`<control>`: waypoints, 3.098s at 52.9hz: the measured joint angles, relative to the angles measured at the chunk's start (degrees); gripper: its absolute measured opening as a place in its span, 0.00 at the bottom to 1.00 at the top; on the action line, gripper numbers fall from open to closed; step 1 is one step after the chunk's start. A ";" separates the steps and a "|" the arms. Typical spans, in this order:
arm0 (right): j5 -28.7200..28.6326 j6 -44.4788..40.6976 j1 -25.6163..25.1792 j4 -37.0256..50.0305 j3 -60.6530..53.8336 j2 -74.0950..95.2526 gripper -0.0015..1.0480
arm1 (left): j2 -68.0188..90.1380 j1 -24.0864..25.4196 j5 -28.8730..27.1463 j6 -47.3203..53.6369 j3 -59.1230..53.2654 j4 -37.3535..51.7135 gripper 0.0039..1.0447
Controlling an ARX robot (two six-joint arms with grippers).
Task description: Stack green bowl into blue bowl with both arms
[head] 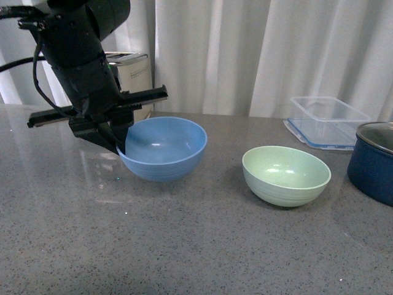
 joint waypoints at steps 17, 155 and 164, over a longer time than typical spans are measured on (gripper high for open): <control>0.00 0.00 0.00 0.00 0.00 0.00 0.90 | 4.39 -0.17 -1.20 0.59 1.95 0.31 0.03; 0.00 0.00 0.00 0.00 0.00 0.00 0.90 | -84.72 13.46 3.61 24.70 -103.80 76.81 0.03; -0.02 0.00 0.00 0.00 0.00 0.00 0.90 | -89.50 13.46 3.61 24.70 -105.94 74.47 0.03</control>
